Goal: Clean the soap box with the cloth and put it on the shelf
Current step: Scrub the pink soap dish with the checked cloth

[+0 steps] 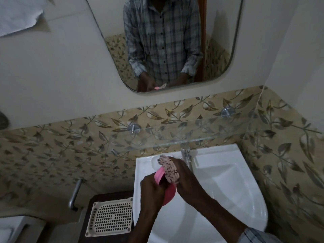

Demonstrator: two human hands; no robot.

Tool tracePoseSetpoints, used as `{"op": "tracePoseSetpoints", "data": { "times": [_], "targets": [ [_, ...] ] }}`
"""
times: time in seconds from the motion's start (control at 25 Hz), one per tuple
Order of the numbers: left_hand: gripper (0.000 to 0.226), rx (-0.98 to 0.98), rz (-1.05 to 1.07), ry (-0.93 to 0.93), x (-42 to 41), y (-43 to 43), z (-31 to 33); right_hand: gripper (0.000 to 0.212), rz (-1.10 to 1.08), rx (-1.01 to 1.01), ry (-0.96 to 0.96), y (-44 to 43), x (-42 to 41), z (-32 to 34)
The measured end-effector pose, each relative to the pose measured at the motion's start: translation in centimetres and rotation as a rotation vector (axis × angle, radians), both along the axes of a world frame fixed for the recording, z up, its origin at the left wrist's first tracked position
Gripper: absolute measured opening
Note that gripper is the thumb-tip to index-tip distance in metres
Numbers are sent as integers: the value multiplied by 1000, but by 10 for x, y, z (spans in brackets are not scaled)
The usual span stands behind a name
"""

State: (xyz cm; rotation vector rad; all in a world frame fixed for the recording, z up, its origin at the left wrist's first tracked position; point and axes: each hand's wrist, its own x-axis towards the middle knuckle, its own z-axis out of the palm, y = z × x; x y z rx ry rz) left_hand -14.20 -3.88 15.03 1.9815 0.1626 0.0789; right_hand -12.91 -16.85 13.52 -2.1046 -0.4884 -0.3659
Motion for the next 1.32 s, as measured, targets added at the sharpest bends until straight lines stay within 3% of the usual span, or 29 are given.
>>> {"op": "tracePoseSetpoints", "data": {
  "times": [0.04, 0.16, 0.28, 0.4, 0.48, 0.6, 0.64, 0.76, 0.84, 0.96, 1.0, 1.08, 1.2, 1.32],
  "targets": [
    [22, 5, 11, -7, -1, 1, 0, 41, 34, 24, 55, 1, -2, -1],
    [17, -7, -30, -18, -4, -1, -2, 46, 97, -62, -59, 2, -6, -8],
    [16, -71, 75, -57, -4, -3, -1, 43, 34, 101, 96, 3, -4, -5],
    [24, -159, 36, -58, -1, -1, -2, 44, -55, 207, 215, 16, -7, 2],
    [30, -182, 91, -89, -6, -3, -3, 46, -48, 160, 216, 19, -10, -4],
    [8, -291, 234, -120, -15, -12, -5, 43, -110, 371, 450, 16, -15, -12],
    [4, -333, 237, -104, -19, -15, -3, 39, -128, 377, 443, 13, -13, -11],
    [19, -328, 129, -7, -9, -1, 3, 37, -86, 70, 310, -3, 2, -8],
    [17, -286, -13, 143, 1, 10, 13, 34, -90, -106, 180, -7, 8, 6],
    [9, -269, -75, 185, 3, 12, 16, 43, -23, -304, -207, 1, 2, 2],
    [15, -245, -56, 127, 1, 11, 11, 42, 8, -218, -139, 0, 4, 1],
    [20, -202, 22, 13, -8, 8, -2, 42, -27, 53, 231, -3, 8, -1],
    [9, -294, 276, -67, -16, -9, -19, 31, -260, 417, 708, 8, 5, -5],
    [6, -340, 440, -110, -13, -25, -23, 23, -328, 834, 977, 31, 1, -8]
  ]
}}
